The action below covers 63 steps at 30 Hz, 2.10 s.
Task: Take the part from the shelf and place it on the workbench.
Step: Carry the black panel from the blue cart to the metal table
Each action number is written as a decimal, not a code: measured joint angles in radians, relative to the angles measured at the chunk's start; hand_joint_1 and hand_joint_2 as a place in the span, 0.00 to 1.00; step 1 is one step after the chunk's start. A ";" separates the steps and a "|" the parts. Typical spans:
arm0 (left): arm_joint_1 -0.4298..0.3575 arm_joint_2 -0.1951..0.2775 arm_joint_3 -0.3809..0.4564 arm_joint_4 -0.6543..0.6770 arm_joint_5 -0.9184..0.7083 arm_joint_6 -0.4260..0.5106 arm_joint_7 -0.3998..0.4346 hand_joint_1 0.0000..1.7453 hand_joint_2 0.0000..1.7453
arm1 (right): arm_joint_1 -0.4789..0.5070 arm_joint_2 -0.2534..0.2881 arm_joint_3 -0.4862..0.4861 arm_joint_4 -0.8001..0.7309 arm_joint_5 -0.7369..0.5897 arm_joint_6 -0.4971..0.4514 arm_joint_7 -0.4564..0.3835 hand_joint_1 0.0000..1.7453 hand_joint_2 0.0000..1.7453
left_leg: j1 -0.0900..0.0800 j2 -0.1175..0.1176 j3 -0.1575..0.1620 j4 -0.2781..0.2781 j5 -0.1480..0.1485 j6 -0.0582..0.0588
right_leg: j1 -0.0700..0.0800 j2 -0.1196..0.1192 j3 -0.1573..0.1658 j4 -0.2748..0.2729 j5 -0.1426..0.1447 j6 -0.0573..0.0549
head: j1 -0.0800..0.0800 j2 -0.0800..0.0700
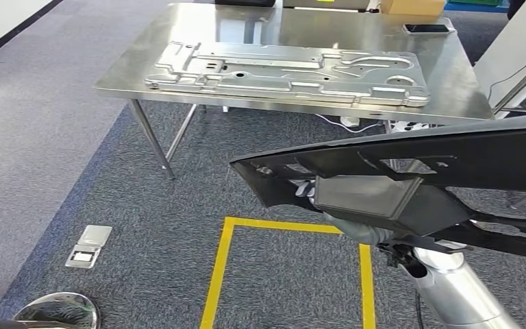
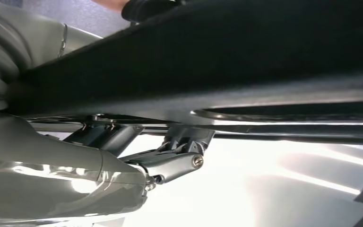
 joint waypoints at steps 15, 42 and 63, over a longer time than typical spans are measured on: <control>-0.001 -0.001 0.000 0.000 0.000 0.000 0.001 0.00 1.00 | 0.005 0.000 0.000 0.002 0.000 0.000 0.000 1.00 1.00 | -0.001 0.000 -0.005 0.038 -0.034 -0.028 | -0.003 0.001 0.014 -0.038 0.038 -0.023 | 0.000 0.000; 0.001 -0.002 0.000 0.000 0.000 0.000 0.000 0.00 1.00 | 0.005 0.000 0.001 0.003 0.000 0.000 0.000 1.00 1.00 | -0.008 0.002 0.001 0.009 -0.007 -0.011 | 0.003 0.000 0.009 -0.033 0.037 -0.004 | 0.000 0.000; 0.000 0.000 0.000 0.000 0.000 0.000 0.000 0.00 1.00 | 0.001 0.000 0.000 0.001 0.000 0.000 0.000 1.00 1.00 | 0.000 0.002 0.004 -0.007 0.004 0.003 | -0.001 0.000 -0.043 0.090 -0.048 0.004 | 0.000 0.000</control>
